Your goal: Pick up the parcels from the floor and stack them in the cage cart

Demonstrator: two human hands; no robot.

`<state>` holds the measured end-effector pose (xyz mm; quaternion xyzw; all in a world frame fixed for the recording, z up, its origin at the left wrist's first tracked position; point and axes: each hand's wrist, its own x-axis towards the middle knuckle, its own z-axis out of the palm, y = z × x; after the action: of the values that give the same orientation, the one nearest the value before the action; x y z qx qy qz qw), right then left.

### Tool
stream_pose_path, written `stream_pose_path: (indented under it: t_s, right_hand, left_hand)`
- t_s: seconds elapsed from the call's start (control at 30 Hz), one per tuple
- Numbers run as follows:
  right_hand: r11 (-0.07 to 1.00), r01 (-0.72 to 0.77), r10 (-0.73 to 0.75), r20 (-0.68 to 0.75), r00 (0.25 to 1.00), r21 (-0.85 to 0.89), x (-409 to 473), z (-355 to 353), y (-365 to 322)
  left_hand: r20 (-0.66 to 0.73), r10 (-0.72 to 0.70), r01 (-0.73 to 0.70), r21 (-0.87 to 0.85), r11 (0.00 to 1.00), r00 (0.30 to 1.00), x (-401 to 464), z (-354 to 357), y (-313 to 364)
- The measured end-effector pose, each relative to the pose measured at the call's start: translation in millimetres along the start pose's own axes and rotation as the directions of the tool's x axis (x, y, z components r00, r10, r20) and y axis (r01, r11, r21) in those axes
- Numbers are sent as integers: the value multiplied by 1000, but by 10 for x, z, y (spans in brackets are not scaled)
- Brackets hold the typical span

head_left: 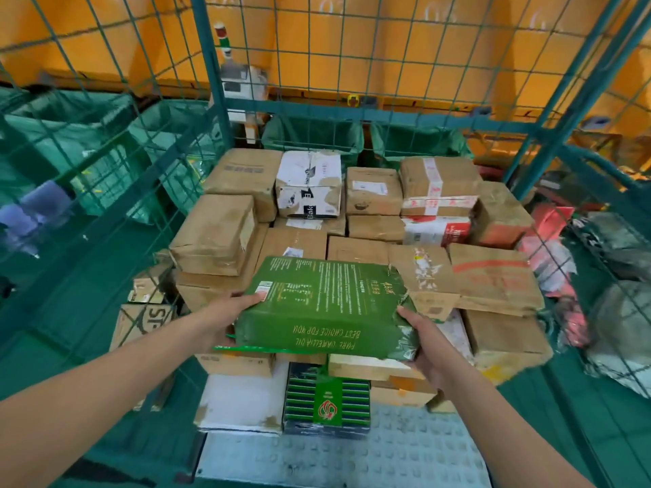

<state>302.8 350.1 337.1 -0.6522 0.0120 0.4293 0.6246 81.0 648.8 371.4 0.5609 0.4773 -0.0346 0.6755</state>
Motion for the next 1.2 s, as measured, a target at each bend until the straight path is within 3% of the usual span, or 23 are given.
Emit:
stream_pose_path:
  t_s: [0.33, 0.6, 0.73, 0.93, 1.03, 1.2]
  right_hand:
    - [992, -88, 98, 121, 988, -86, 1114, 102, -767]
    - [977, -205, 213, 150, 966, -66, 1792, 337, -1017]
    - [981, -180, 190, 146, 971, -79, 2075, 553, -1118]
    - [979, -202, 202, 10, 979, -8, 2445, 666, -1108]
    - [984, -146, 142, -43, 989, -104, 2598, 670, -1248]
    - [962, -89, 73, -73, 995, -257, 2776, 512, -1517]
  left_hand:
    - [-154, -79, 75, -31, 997, 985, 478, 144, 731]
    - [-162, -136, 118, -114, 986, 977, 874, 97, 1006]
    - [-104, -146, 139, -77, 987, 984, 1120, -30, 1065]
    - [-32, -141, 140, -53, 989, 989, 1357, -235, 1205]
    - [24, -166, 167, -41, 985, 986, 1524, -337, 1236]
    - [131, -209, 183, 186, 965, 969, 1589, -336, 1201]
